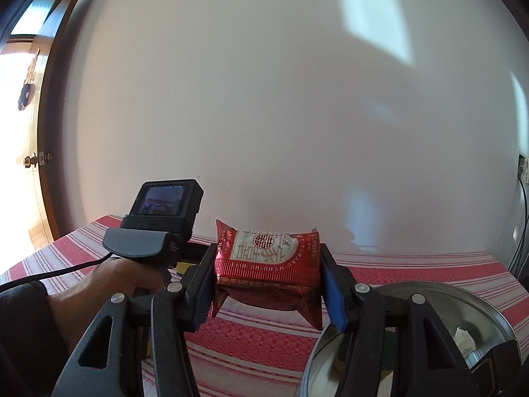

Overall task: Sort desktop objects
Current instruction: 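Grasp the plain yellow sponge with the left tool while the right tool holds the red wrapper, then carry the yellow sponge and red wrapper over the metal tin with both tools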

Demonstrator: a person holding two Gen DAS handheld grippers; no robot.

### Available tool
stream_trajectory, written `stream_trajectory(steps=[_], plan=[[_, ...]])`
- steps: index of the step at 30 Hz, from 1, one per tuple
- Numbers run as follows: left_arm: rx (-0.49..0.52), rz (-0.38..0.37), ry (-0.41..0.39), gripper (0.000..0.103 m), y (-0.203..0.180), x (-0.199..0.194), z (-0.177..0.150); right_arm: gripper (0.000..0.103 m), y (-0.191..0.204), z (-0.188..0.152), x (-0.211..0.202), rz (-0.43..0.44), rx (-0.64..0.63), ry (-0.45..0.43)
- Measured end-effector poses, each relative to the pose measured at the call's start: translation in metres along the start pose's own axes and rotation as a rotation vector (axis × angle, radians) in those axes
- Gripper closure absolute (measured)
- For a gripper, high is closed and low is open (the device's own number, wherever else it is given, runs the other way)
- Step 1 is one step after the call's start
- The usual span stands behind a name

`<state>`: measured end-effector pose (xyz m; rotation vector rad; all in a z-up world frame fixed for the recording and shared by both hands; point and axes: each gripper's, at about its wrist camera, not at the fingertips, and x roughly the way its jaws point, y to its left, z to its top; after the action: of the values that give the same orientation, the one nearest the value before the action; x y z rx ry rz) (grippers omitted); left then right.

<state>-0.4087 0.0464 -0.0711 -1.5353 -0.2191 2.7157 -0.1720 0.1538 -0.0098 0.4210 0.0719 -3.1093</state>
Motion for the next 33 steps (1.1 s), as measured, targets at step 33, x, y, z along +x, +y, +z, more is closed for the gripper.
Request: stream_trajectory(steps=[33], plan=[[0.152,-0.015,-0.622,0.037,-0.026,-0.166,-0.194,0.044,-0.022,-0.027,-0.035,-0.118,0.048,-0.079]])
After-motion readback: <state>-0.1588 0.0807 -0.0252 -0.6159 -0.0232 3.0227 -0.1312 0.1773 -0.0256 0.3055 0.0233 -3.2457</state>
